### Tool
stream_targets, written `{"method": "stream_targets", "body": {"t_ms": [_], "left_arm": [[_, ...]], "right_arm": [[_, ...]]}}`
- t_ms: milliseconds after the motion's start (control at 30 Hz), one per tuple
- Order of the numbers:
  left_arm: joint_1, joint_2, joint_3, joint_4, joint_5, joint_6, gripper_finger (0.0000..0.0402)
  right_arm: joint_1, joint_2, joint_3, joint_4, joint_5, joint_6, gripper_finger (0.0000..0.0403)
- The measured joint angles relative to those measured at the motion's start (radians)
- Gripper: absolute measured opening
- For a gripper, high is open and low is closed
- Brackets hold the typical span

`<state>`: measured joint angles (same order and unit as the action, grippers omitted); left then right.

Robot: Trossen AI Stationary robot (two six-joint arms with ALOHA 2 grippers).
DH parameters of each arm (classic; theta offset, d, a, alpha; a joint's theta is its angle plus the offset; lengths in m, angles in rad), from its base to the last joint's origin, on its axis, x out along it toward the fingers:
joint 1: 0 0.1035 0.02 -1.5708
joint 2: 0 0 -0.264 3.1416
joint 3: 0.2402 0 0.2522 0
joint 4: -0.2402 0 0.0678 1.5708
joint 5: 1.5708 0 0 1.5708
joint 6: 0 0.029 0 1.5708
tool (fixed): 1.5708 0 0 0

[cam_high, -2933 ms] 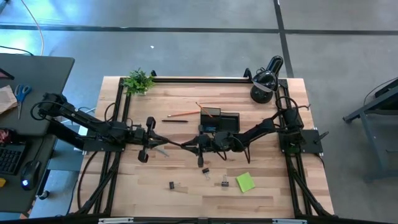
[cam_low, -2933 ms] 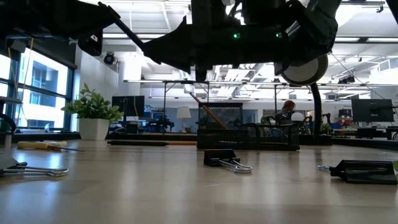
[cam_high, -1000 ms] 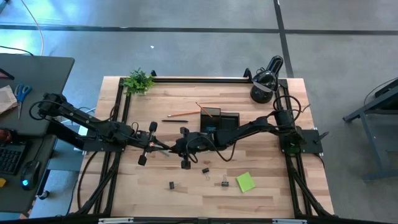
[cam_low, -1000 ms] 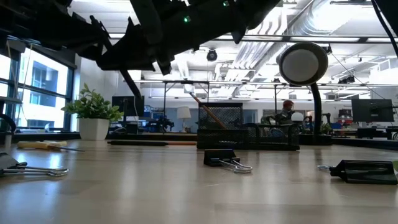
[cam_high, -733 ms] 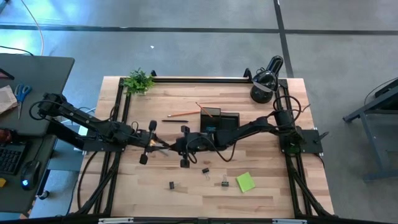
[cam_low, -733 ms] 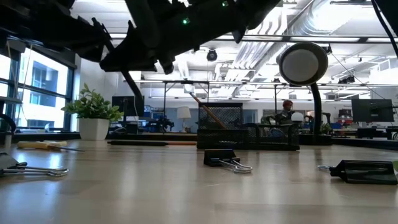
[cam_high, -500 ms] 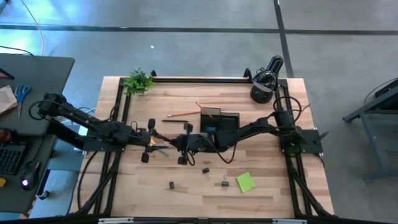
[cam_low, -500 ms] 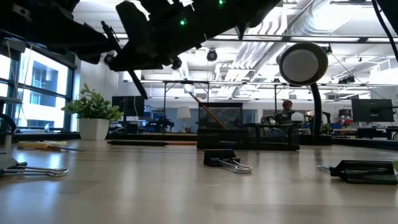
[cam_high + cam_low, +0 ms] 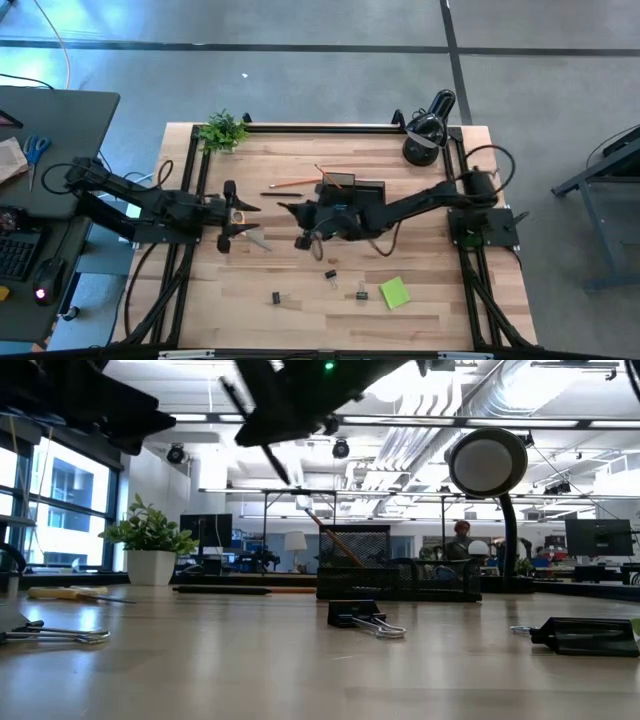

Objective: Pick and place office supplies into organizer
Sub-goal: Put the black pen into the desk organizer

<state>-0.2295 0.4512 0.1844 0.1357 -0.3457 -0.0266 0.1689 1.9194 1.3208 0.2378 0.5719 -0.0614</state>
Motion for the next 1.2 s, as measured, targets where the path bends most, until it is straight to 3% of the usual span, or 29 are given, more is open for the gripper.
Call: {"method": "stream_targets", "body": {"t_ms": [267, 400, 467, 933, 1200], "left_arm": [[0.0, 0.004, -0.001, 0.005, 0.021, -0.005, 0.0184], [0.0, 0.028, -0.001, 0.07, 0.038, -0.004, 0.0184], [0.0, 0.044, -0.001, 0.091, 0.043, -0.004, 0.0184], [0.0, 0.178, -0.001, 0.196, 0.046, -0.004, 0.0184], [0.0, 0.229, -0.001, 0.26, 0.077, -0.004, 0.0184]], "right_arm": [[-0.113, -0.188, -0.469, 0.562, -0.03, -0.019, 0.0018], [-0.201, -0.224, -0.625, 0.733, -0.037, 0.016, 0.0019], [-0.235, -0.229, -0.663, 0.786, -0.095, 0.046, 0.0016], [-0.301, -0.206, -0.672, 0.66, -0.166, 0.138, 0.0021], [-0.301, -0.206, -0.673, 0.6, -0.171, 0.17, 0.0061]]}}
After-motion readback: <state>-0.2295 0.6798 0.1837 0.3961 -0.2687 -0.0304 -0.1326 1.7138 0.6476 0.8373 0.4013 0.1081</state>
